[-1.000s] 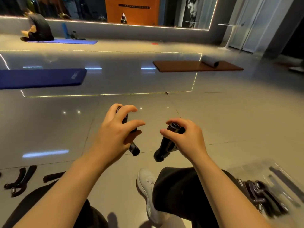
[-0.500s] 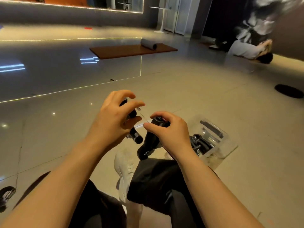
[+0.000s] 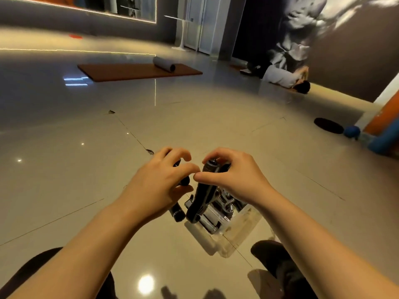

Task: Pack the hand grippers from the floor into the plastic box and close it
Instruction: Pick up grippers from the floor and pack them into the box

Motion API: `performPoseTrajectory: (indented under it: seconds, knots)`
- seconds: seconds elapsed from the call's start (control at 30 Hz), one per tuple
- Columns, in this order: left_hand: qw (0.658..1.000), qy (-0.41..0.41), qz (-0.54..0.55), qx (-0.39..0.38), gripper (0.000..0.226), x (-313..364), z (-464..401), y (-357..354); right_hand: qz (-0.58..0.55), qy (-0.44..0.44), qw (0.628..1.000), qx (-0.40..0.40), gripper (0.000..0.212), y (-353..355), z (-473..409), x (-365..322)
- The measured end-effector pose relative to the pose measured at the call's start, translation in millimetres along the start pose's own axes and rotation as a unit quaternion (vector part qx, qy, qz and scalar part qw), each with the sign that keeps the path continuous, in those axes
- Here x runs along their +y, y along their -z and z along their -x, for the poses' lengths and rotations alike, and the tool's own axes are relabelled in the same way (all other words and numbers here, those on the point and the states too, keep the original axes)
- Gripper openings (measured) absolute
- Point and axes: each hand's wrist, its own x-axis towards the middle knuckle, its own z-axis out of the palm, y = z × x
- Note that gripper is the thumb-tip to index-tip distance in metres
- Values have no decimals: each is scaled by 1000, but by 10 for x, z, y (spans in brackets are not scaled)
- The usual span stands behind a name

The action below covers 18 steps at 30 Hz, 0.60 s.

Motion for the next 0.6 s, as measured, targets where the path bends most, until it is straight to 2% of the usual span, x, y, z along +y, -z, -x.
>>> performPoseTrajectory:
  seconds: [0.27, 0.33, 0.43, 0.6]
  knots:
    - [997, -36, -34, -67, 33, -76, -587, -658, -56, -122, 990, 43, 33, 128, -378, 1299]
    - [992, -51, -49, -105, 35, -120, -707, -866, 22, -107, 994, 24, 34, 165, -479, 1462]
    - [980, -76, -95, -156, 41, -247, -835, -1114, 173, -32, 983, -45, 37, 288, -578, 1526]
    - [978, -70, -88, -175, 44, -388, -1086, -1391, 223, -48, 964, -135, 46, 482, -724, 1776]
